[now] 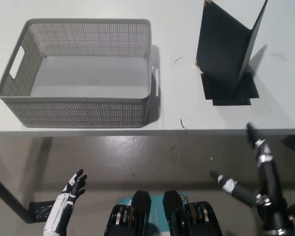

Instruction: A notebook is kept standing on the table on the right hand side and a container is kept on the left hand side and the robot uses its right hand to grab the notebook and places it in the container

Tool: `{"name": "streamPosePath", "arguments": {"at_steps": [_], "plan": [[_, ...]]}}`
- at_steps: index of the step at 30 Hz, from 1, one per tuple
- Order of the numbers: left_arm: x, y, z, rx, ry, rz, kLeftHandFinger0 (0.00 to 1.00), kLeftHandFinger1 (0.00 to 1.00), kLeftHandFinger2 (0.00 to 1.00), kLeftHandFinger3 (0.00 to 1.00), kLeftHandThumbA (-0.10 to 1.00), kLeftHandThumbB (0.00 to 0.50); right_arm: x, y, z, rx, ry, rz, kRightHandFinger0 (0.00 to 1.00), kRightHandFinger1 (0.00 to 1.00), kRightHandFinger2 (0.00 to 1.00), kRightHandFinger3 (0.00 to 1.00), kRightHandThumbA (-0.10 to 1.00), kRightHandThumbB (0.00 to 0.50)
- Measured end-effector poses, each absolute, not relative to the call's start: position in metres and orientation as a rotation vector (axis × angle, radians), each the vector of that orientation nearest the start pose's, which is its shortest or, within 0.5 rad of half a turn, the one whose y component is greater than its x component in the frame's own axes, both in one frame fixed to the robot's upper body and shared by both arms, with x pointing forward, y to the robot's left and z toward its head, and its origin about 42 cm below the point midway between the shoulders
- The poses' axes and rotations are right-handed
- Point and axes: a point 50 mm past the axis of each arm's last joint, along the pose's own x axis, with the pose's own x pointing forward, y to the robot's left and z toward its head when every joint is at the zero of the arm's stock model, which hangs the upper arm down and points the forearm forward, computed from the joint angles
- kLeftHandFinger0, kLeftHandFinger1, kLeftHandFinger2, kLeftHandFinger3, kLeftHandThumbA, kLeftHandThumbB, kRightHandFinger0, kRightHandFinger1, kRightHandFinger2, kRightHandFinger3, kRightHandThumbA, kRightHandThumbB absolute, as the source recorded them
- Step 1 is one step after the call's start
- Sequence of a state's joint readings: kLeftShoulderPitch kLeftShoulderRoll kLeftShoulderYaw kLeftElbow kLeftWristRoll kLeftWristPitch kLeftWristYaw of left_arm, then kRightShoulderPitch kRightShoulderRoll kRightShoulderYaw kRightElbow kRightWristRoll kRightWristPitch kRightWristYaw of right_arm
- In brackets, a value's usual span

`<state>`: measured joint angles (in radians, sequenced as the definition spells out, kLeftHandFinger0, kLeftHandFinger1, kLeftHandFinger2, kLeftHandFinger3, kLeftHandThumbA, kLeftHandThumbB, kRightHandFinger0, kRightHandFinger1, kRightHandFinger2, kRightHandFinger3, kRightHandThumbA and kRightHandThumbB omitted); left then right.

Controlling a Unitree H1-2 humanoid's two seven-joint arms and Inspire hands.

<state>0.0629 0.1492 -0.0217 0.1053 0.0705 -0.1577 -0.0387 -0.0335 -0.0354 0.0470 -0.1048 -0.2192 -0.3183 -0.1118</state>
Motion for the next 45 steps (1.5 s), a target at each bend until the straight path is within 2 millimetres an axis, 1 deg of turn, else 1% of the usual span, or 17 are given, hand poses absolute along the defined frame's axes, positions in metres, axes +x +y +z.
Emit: {"name": "streamPosePath", "arguments": {"at_steps": [2,6,7,8,11,15,19,21,22,24,26,29,33,37,40,42,45], "plan": [[0.258,0.258,0.062,0.217,0.019,-0.064,1.0,1.0,1.0,1.0,1.0,0.174,0.295,-0.209,0.167,-0.224,-0.511,-0.051,1.0,1.0,1.0,1.0,1.0,0.336],[0.256,0.259,0.058,0.218,0.027,-0.064,1.0,1.0,1.0,1.0,1.0,0.186,0.312,-0.214,0.184,-0.227,-0.554,-0.081,1.0,1.0,1.0,1.0,1.0,0.297],[0.254,0.259,0.056,0.217,0.031,-0.064,1.0,1.0,1.0,1.0,1.0,0.186,0.322,-0.215,0.191,-0.227,-0.569,-0.096,1.0,1.0,1.0,1.0,1.0,0.296],[0.254,0.259,0.055,0.217,0.033,-0.064,1.0,1.0,1.0,1.0,1.0,0.181,0.328,-0.216,0.195,-0.226,-0.577,-0.102,1.0,1.0,1.0,1.0,1.0,0.336],[0.253,0.259,0.055,0.217,0.034,-0.063,1.0,1.0,1.0,1.0,1.0,0.195,0.349,-0.218,0.203,-0.219,-0.579,-0.126,1.0,1.0,1.0,1.0,1.0,0.366],[0.253,0.258,0.055,0.213,0.032,-0.064,1.0,1.0,1.0,1.0,1.0,0.209,0.377,-0.222,0.208,-0.204,-0.537,-0.16,1.0,1.0,1.0,1.0,1.0,0.354],[0.253,0.258,0.055,0.213,0.026,-0.064,1.0,1.0,1.0,1.0,1.0,0.218,0.408,-0.226,0.208,-0.176,-0.478,-0.193,1.0,1.0,1.0,1.0,1.0,0.419],[0.252,0.258,0.055,0.212,0.024,-0.064,1.0,1.0,1.0,1.0,1.0,0.216,0.42,-0.227,0.209,-0.16,-0.455,-0.207,1.0,1.0,1.0,1.0,1.0,0.412],[0.252,0.258,0.054,0.212,0.025,-0.064,1.0,1.0,1.0,1.0,1.0,0.217,0.426,-0.228,0.207,-0.146,-0.437,-0.213,1.0,1.0,1.0,1.0,1.0,0.368],[0.25,0.258,0.053,0.21,0.025,-0.064,1.0,1.0,1.0,1.0,1.0,0.223,0.439,-0.232,0.206,-0.119,-0.406,-0.228,1.0,1.0,1.0,1.0,1.0,0.343],[0.248,0.258,0.052,0.208,0.029,-0.063,1.0,1.0,1.0,1.0,1.0,0.221,0.449,-0.234,0.207,-0.105,-0.386,-0.24,1.0,1.0,1.0,1.0,1.0,0.368],[0.247,0.258,0.052,0.207,0.03,-0.062,1.0,1.0,1.0,1.0,1.0,0.239,0.464,-0.236,0.208,-0.079,-0.356,-0.255,1.0,1.0,1.0,1.0,1.0,0.375],[0.247,0.258,0.052,0.207,0.027,-0.063,1.0,1.0,1.0,1.0,1.0,0.226,0.483,-0.237,0.211,-0.015,-0.313,-0.272,1.0,1.0,1.0,1.0,1.0,0.44],[0.247,0.257,0.052,0.208,0.026,-0.064,1.0,1.0,1.0,1.0,1.0,0.226,0.504,-0.233,0.215,0.032,-0.266,-0.27,1.0,1.0,1.0,1.0,1.0,0.425],[0.247,0.257,0.052,0.207,0.027,-0.064,1.0,1.0,1.0,1.0,1.0,0.227,0.518,-0.227,0.219,0.054,-0.234,-0.256,1.0,1.0,1.0,1.0,1.0,0.465],[0.247,0.257,0.052,0.207,0.025,-0.064,1.0,1.0,1.0,1.0,1.0,0.215,0.523,-0.223,0.223,0.063,-0.228,-0.25,1.0,1.0,1.0,1.0,1.0,0.428],[0.247,0.257,0.052,0.207,0.022,-0.065,1.0,1.0,1.0,1.0,1.0,0.201,0.529,-0.217,0.23,0.071,-0.227,-0.242,1.0,1.0,1.0,1.0,1.0,0.426]]}}
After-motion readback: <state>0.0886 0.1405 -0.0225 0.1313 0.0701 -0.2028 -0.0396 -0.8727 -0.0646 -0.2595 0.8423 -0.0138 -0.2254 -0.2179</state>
